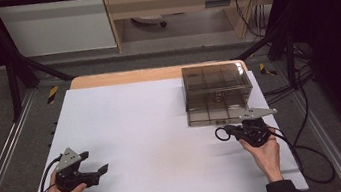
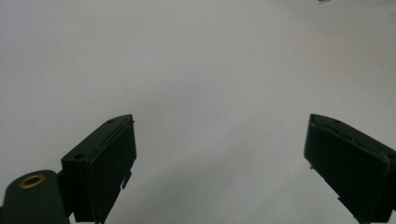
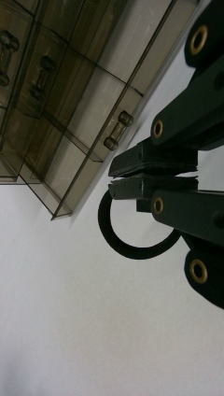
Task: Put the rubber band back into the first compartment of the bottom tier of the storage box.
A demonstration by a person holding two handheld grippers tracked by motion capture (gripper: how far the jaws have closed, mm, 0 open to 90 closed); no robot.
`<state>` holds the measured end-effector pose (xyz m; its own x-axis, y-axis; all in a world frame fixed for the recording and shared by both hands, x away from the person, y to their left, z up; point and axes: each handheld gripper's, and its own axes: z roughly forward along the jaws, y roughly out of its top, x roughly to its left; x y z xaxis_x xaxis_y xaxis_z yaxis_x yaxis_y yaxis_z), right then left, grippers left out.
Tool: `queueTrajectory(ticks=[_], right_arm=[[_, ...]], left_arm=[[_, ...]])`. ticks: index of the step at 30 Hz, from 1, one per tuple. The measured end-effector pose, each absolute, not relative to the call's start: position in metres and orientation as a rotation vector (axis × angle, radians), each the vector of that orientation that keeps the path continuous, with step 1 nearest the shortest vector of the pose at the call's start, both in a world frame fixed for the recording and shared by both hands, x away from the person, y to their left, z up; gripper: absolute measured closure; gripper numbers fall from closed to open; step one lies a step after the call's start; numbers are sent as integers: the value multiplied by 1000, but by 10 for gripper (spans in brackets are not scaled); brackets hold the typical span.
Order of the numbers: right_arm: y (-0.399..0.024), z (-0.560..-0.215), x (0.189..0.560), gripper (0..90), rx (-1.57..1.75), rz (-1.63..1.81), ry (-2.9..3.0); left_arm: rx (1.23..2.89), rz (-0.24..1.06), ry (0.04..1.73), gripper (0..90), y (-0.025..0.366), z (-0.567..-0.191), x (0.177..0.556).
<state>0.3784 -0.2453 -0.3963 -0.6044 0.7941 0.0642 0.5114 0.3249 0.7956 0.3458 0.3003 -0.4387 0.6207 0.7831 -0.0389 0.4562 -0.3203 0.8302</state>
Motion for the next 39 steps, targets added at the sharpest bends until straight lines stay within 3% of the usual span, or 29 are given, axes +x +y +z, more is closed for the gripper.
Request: queueTrajectory(ticks=[39], right_arm=[[-220, -379, 425, 881, 1160, 1122, 2216]], left_arm=[[1969, 469, 982, 89, 300, -439, 346]])
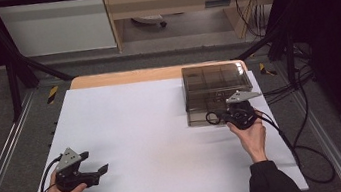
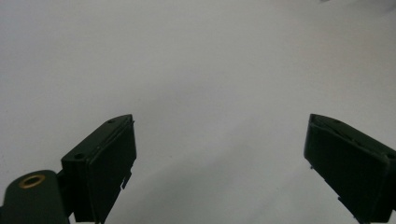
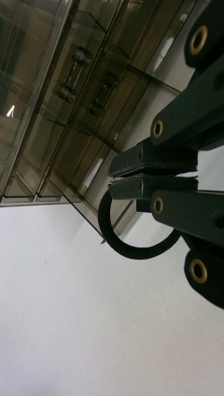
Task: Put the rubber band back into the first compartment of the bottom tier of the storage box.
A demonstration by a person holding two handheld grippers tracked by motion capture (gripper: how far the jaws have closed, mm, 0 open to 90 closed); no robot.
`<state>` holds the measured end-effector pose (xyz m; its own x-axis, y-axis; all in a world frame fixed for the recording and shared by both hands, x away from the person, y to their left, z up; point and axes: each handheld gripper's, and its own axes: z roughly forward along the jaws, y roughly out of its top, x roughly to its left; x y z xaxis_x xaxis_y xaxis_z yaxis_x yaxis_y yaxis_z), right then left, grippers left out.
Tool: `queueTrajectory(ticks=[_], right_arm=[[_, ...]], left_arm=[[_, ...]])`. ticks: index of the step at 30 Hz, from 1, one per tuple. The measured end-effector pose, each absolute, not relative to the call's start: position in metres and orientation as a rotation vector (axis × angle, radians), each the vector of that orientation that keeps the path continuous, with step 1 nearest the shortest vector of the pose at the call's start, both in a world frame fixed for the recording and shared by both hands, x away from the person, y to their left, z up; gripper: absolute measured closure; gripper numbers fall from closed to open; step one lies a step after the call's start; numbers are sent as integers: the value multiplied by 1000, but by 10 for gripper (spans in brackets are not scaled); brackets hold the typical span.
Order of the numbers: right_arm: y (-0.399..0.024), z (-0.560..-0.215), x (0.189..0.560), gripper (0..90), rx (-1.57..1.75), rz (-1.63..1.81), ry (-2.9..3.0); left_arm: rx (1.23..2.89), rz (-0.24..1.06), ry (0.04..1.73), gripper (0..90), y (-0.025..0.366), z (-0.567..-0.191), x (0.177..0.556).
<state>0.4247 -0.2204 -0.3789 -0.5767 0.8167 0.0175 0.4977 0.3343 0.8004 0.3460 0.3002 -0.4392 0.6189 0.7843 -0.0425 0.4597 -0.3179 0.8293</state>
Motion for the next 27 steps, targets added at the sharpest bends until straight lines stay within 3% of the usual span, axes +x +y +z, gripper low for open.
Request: queueTrajectory(ticks=[27], right_arm=[[-208, -390, 462, 881, 1197, 1107, 2190]], left_arm=[[1974, 470, 981, 90, 300, -440, 346]])
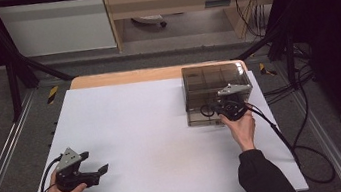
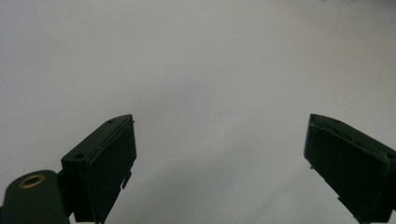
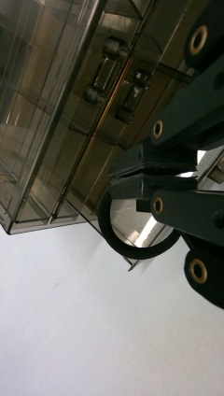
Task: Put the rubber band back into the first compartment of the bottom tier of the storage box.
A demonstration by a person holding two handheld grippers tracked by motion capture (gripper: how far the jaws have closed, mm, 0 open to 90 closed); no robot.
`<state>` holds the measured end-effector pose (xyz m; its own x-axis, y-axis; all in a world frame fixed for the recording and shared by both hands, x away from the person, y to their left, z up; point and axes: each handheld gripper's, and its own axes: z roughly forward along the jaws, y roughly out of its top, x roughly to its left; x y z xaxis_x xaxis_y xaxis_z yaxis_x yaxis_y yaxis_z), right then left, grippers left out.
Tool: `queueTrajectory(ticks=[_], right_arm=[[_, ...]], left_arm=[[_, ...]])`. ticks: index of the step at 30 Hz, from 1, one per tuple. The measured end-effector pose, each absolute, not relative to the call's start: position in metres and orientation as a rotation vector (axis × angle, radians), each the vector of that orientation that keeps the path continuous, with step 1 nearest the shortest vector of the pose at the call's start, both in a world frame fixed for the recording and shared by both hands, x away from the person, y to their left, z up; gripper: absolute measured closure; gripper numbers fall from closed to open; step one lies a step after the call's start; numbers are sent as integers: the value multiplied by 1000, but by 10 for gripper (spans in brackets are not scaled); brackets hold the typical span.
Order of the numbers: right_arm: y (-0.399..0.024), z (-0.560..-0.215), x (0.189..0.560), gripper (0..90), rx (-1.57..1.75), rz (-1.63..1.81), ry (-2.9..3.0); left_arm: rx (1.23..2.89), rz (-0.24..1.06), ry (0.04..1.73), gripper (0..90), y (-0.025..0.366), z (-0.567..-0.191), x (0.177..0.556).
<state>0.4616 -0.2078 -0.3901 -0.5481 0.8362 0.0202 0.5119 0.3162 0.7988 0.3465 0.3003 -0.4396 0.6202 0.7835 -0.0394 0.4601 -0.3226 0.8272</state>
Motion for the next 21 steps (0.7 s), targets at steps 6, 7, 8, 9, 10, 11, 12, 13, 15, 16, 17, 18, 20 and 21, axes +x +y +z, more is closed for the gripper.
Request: queueTrajectory(ticks=[6, 7, 8, 9, 10, 11, 12, 13, 15, 16, 17, 18, 20, 21], right_arm=[[-202, -395, 468, 881, 1192, 1104, 2197], [-201, -396, 469, 881, 1192, 1104, 2196], [-200, -397, 470, 881, 1192, 1101, 2193], [-200, -397, 471, 881, 1194, 1104, 2191], [-199, -398, 471, 881, 1194, 1108, 2192], [-198, -399, 472, 881, 1192, 1104, 2193], [-198, -399, 472, 881, 1192, 1104, 2193], [-197, -402, 474, 881, 1193, 1102, 2196], [-196, -403, 475, 881, 1194, 1098, 2197], [-195, -406, 477, 881, 1194, 1092, 2200], [-195, -406, 477, 881, 1194, 1092, 2200], [-193, -408, 479, 881, 1195, 1089, 2201], [-193, -411, 481, 881, 1196, 1081, 2203], [-192, -412, 482, 881, 1197, 1076, 2205]], left_arm=[[1973, 469, 981, 89, 300, -440, 347], [1973, 469, 981, 89, 300, -440, 347], [1976, 470, 979, 89, 300, -440, 347], [1976, 470, 979, 90, 300, -440, 347], [1973, 469, 979, 89, 300, -440, 347], [1973, 467, 980, 89, 301, -440, 347], [1974, 468, 981, 89, 301, -440, 347], [1975, 469, 981, 89, 301, -440, 347], [1976, 468, 979, 89, 301, -440, 347], [1975, 469, 980, 89, 300, -440, 347], [1974, 467, 981, 89, 300, -440, 347], [1979, 469, 979, 89, 301, -440, 347], [1979, 468, 980, 89, 301, -440, 347], [1979, 468, 980, 89, 301, -440, 347]])
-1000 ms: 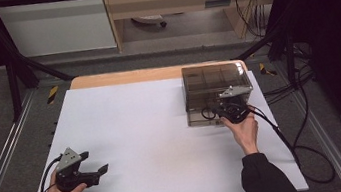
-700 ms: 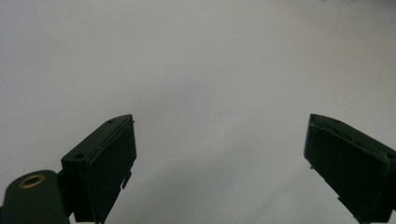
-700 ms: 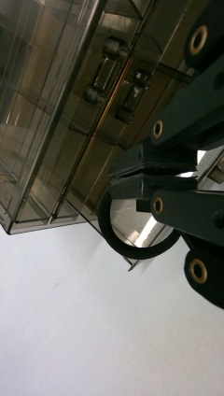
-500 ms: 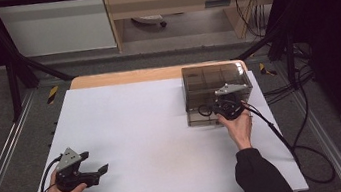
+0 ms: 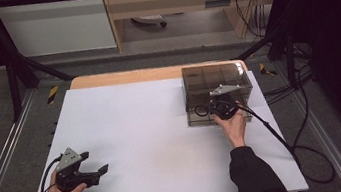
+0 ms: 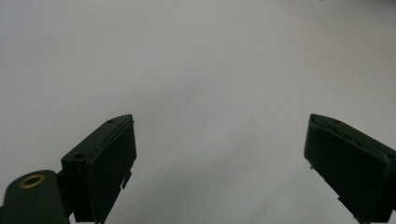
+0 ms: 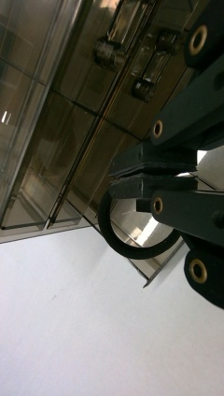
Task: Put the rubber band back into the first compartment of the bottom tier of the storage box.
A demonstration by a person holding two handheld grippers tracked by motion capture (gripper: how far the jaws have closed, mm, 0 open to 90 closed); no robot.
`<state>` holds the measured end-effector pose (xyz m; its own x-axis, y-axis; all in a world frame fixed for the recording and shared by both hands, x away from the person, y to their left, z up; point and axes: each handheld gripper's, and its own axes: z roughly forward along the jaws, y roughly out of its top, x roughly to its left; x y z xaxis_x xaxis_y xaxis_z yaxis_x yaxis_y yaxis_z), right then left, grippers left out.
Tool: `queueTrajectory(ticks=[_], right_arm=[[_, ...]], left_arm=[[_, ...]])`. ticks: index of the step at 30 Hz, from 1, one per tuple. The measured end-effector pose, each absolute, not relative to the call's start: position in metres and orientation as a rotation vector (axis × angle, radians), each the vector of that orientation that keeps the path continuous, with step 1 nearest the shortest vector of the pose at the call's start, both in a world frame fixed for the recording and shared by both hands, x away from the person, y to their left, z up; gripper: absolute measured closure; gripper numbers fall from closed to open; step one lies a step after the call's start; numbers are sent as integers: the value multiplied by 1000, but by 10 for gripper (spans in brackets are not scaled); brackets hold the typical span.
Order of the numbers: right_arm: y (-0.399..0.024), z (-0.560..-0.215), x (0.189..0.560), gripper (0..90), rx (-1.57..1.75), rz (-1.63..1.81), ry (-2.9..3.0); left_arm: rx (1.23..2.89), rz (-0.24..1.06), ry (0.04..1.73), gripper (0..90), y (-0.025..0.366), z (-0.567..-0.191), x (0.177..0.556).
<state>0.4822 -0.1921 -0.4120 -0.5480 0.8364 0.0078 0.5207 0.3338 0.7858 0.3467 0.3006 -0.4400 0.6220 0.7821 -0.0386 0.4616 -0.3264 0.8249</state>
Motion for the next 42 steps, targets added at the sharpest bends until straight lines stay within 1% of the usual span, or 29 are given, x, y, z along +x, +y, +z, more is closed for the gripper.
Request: queueTrajectory(ticks=[14, 38, 42], right_arm=[[-183, -432, 491, 881, 1205, 1031, 2223], [-177, -445, 492, 878, 1203, 996, 2250], [-177, -447, 493, 865, 1213, 982, 2253]], left_arm=[[1981, 469, 976, 89, 300, -440, 347], [1976, 469, 978, 89, 300, -440, 346], [1976, 470, 975, 89, 300, -440, 346]])
